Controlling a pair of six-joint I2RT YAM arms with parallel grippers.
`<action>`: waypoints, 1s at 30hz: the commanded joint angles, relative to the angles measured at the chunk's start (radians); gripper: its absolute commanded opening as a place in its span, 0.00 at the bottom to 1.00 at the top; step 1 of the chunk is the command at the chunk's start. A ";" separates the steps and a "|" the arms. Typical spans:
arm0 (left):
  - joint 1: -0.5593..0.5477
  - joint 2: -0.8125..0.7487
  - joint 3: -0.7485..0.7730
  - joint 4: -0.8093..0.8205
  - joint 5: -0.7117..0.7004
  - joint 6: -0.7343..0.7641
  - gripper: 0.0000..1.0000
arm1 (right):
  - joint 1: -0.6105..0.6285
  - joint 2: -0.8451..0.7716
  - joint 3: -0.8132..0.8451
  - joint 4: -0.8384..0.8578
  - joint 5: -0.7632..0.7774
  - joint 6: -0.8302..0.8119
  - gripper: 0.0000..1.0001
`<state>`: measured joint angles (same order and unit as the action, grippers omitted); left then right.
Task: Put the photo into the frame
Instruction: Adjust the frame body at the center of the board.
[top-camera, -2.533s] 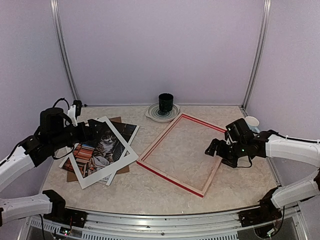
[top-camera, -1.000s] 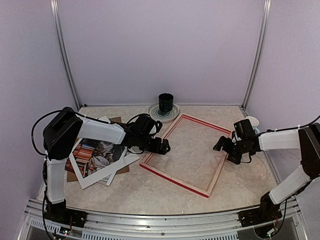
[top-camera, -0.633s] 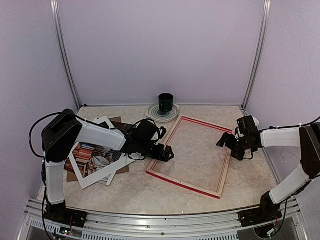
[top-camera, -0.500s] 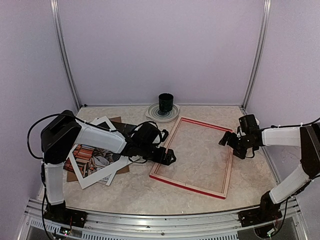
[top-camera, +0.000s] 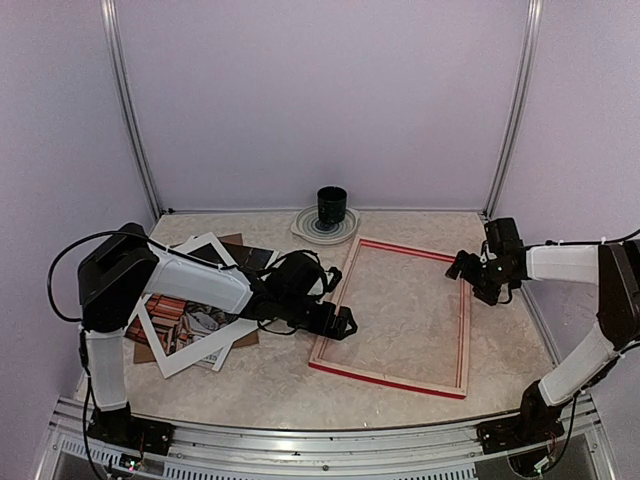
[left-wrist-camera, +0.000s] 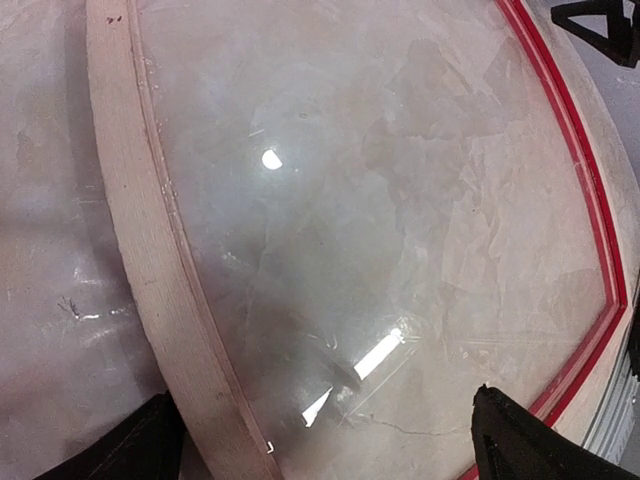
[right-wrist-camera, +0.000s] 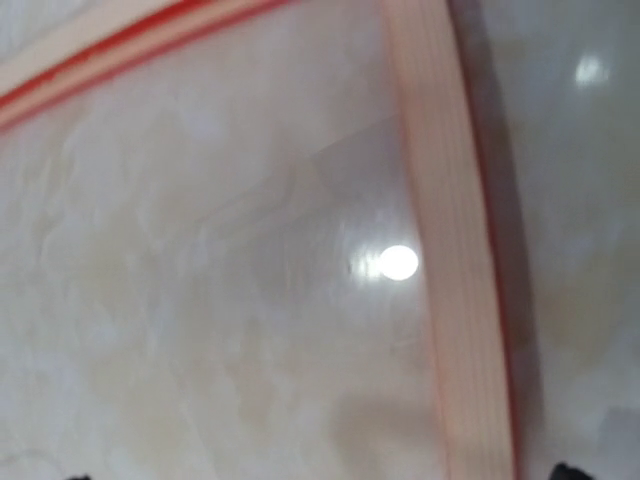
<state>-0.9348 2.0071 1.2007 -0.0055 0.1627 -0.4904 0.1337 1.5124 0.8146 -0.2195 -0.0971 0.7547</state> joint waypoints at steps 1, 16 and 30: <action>-0.020 -0.052 0.005 0.021 0.026 -0.017 0.99 | -0.023 0.030 0.047 -0.019 0.016 -0.032 0.99; -0.029 -0.116 -0.079 0.050 0.010 -0.067 0.99 | -0.023 0.089 0.066 0.011 -0.067 -0.061 0.99; -0.030 -0.083 -0.097 0.063 0.025 -0.069 0.99 | -0.022 0.167 0.101 0.033 -0.082 -0.088 0.99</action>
<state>-0.9565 1.9224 1.1294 0.0261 0.1707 -0.5533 0.1196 1.6535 0.9058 -0.2077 -0.1417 0.6807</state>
